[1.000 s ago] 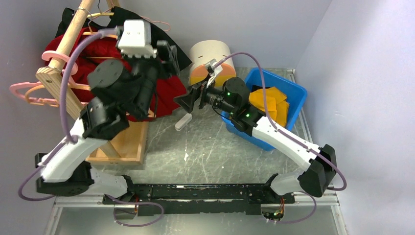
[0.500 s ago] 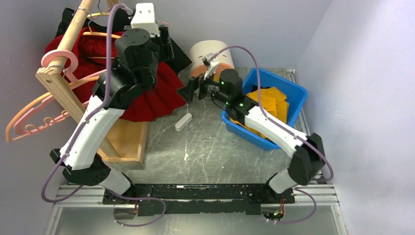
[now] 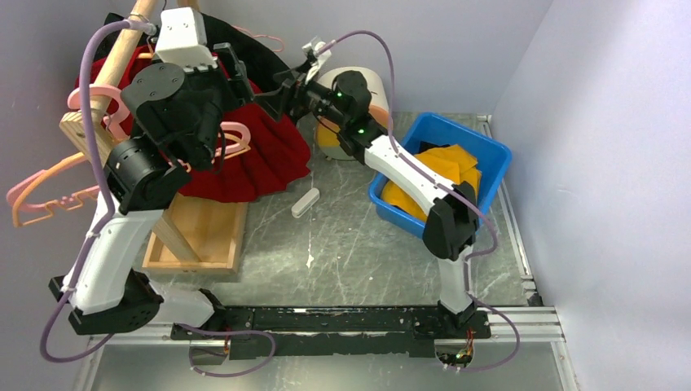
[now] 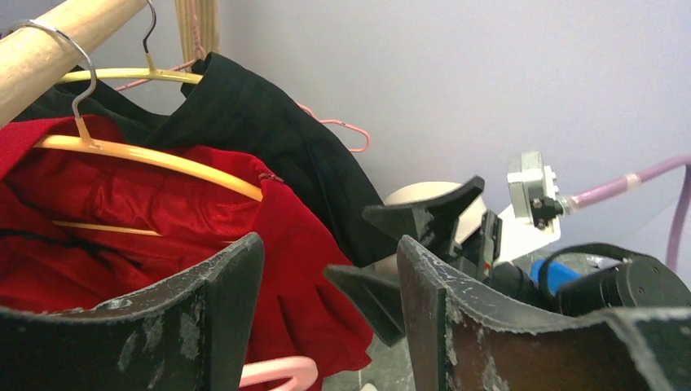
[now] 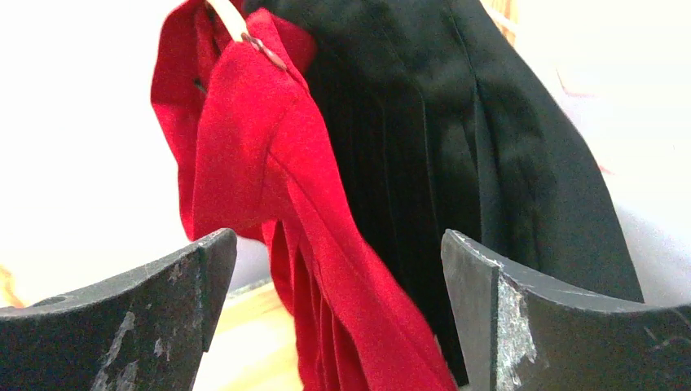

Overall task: Remove the skirt from the hanger
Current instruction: Pick up the hanger from the clothesline.

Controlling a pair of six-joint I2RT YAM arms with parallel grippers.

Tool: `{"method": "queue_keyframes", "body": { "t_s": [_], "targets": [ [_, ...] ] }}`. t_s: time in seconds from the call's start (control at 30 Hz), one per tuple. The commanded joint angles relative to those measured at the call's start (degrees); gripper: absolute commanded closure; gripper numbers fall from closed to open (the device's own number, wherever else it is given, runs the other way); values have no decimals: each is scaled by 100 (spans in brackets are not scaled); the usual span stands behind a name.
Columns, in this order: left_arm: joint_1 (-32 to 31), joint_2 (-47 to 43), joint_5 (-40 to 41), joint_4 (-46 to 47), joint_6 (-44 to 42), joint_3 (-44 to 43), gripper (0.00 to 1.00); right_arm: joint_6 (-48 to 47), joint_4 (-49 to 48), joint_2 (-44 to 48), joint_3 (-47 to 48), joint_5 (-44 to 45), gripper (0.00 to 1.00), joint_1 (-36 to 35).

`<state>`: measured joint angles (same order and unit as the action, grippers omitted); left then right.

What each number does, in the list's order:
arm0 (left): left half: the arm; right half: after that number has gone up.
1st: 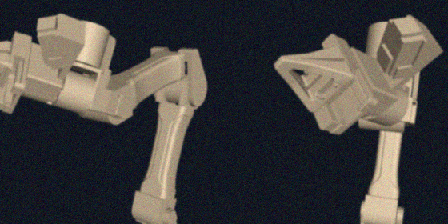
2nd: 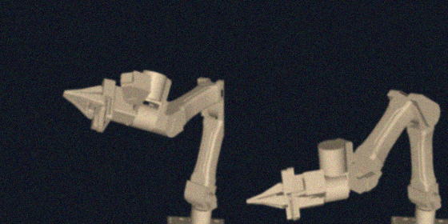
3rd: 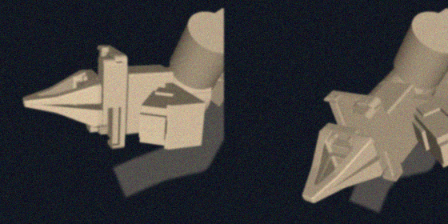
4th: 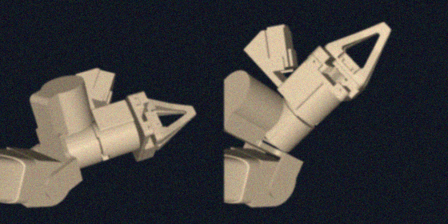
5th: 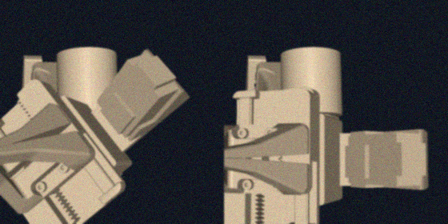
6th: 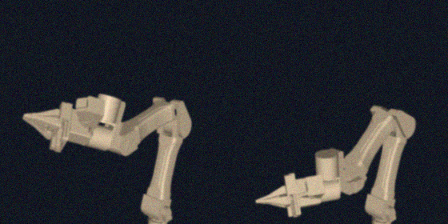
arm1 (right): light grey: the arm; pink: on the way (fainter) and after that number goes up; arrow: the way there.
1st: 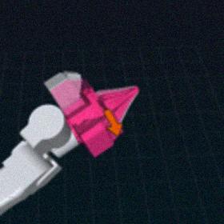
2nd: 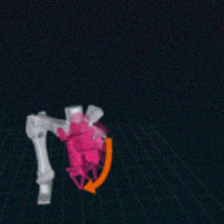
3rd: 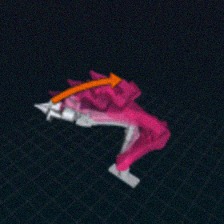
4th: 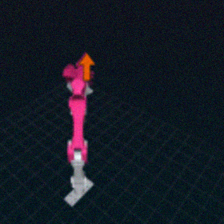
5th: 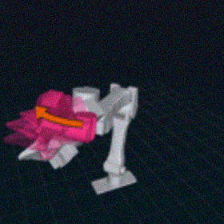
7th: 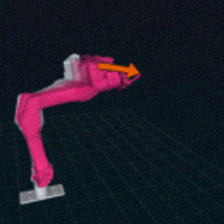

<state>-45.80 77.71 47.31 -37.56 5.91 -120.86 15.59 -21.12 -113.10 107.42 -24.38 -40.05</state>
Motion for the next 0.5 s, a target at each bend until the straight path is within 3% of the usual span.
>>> {"method": "queue_keyframes", "body": {
  "t_s": [0.0, 0.27, 0.37, 0.47],
  "targets": [
    [5, -187, -197, -13, 100, 343, 35, -76, 17, -703, 865, -308, 0, -183],
    [10, -355, -328, 14, 169, 640, 35, -536, 670, -1765, 2381, -300, 2, -638],
    [5, -387, -360, -8, 161, 620, 35, -307, 676, -1947, 2663, -398, 15, -680],
    [5, -442, -391, 52, 121, 613, 35, -302, 624, -1894, 2643, -460, 19, -800]
  ]
}}
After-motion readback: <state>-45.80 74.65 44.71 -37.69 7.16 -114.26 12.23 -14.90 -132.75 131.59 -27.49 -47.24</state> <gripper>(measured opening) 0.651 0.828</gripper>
